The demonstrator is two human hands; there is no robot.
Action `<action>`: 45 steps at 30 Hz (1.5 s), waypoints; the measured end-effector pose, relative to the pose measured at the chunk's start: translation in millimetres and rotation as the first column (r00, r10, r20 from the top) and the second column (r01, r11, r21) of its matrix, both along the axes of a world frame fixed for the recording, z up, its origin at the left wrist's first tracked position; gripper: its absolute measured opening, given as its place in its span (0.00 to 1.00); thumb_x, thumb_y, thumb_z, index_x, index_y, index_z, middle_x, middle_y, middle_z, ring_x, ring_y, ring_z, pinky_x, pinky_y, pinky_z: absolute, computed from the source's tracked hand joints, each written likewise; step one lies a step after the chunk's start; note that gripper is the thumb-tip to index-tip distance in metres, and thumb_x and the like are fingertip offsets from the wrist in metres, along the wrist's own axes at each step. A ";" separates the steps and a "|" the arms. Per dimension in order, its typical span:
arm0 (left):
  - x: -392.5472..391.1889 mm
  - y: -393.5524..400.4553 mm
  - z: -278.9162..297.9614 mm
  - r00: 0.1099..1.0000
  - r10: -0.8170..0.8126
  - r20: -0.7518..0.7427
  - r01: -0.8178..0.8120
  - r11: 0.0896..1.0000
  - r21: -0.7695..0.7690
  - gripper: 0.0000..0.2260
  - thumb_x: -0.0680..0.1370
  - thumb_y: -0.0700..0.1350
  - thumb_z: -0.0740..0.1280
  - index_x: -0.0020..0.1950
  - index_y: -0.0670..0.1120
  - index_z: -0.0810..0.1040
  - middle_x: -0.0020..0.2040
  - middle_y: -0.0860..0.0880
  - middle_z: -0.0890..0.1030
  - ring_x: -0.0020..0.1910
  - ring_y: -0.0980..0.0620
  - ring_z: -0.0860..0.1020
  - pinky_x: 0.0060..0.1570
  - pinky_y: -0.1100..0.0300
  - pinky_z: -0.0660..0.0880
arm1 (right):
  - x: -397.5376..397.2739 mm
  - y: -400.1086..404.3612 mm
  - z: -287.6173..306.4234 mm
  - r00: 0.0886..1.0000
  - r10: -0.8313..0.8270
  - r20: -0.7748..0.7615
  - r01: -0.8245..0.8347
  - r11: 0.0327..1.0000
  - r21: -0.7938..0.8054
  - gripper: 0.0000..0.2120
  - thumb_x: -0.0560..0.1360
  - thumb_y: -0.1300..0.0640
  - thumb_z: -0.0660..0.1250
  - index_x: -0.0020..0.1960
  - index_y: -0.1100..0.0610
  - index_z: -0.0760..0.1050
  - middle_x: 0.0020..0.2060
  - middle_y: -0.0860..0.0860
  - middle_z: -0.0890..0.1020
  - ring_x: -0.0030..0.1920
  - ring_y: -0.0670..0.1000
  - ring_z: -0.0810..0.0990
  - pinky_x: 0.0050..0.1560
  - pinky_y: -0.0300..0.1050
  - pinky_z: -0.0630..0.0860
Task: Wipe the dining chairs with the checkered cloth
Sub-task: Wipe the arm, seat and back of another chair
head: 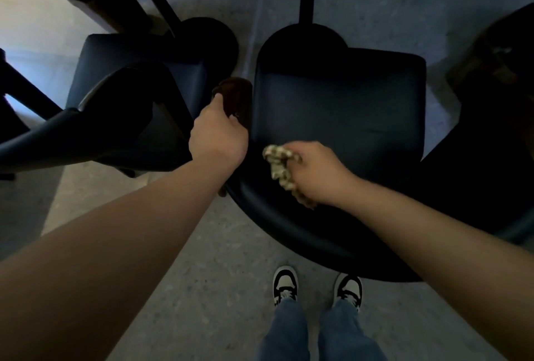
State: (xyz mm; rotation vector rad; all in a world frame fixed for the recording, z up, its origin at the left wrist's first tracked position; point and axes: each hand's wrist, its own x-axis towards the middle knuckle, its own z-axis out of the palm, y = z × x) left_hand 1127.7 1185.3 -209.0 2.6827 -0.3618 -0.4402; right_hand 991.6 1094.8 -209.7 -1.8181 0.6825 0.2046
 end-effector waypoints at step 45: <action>2.8 1.5 -12.6 0.995 0.008 0.097 -0.003 0.999 -0.044 0.22 0.79 0.45 0.62 0.73 0.49 0.67 0.62 0.44 0.76 0.58 0.41 0.77 0.44 0.54 0.68 | -4.1 -6.5 -31.7 0.952 0.132 -0.278 -0.165 0.981 -0.102 0.14 0.75 0.64 0.58 0.44 0.54 0.82 0.32 0.45 0.81 0.33 0.40 0.79 0.38 0.33 0.72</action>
